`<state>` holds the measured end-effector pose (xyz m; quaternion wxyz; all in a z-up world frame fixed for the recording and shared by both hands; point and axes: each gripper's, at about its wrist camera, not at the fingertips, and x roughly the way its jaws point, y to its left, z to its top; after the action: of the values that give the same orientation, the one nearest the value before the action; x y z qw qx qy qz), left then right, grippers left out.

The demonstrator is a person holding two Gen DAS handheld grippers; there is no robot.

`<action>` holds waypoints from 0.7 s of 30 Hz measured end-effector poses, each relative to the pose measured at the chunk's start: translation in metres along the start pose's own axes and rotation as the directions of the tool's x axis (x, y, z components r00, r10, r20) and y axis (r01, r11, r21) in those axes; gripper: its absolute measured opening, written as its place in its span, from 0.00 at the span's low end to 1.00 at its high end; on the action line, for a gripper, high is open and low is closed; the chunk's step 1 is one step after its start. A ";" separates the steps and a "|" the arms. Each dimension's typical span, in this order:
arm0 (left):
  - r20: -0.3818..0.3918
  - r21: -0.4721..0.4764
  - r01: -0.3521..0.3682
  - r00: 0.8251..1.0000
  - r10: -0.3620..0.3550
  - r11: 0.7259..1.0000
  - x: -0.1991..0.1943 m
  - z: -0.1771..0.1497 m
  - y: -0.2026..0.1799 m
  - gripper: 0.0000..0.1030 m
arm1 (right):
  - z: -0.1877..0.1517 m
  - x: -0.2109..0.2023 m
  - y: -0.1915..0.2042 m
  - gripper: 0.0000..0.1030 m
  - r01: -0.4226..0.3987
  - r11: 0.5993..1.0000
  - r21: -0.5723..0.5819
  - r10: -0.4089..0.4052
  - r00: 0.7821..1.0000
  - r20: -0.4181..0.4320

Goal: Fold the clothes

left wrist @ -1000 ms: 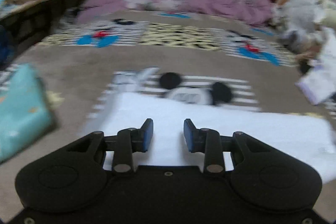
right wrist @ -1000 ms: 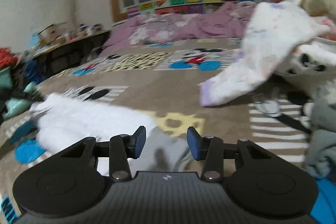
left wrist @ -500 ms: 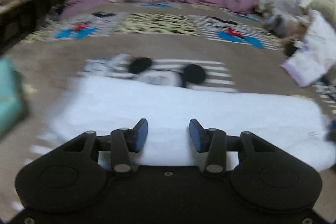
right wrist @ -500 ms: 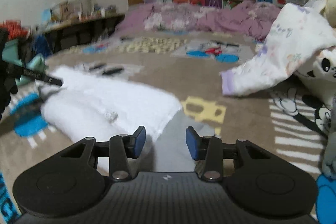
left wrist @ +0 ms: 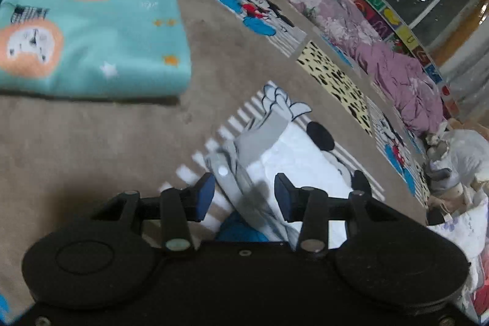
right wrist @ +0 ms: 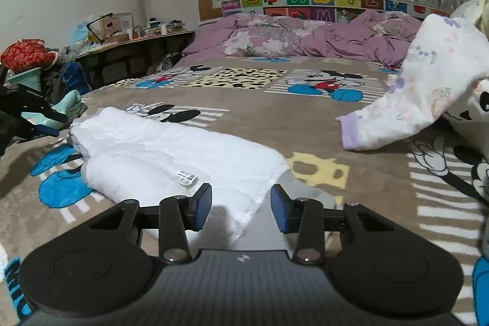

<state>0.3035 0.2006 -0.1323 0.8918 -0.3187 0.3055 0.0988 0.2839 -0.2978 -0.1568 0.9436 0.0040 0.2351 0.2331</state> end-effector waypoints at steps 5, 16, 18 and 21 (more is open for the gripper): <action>0.077 0.001 -0.001 0.997 0.001 1.000 0.002 -0.003 -0.009 0.40 | -0.003 0.004 -0.003 0.42 -0.012 1.000 0.017 0.012 1.000 -0.015; 0.054 0.077 -0.149 0.988 0.145 0.986 0.018 -0.010 -0.015 0.09 | -0.006 0.012 -0.005 0.44 0.014 0.999 0.036 -0.012 0.999 -0.049; 0.038 0.087 -0.179 0.984 0.176 0.980 0.024 -0.010 -0.013 0.28 | -0.007 0.011 -0.004 0.44 0.015 0.999 0.030 -0.013 0.999 -0.046; 0.079 0.065 -0.163 0.984 0.158 0.984 0.004 -0.011 -0.007 0.55 | -0.006 0.010 -0.006 0.44 0.012 0.999 0.040 -0.010 0.999 -0.043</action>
<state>0.3037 0.1882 -0.1384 0.9023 -0.2570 0.3008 0.1710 0.2919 -0.2993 -0.1672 0.9394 0.0167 0.2600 0.2230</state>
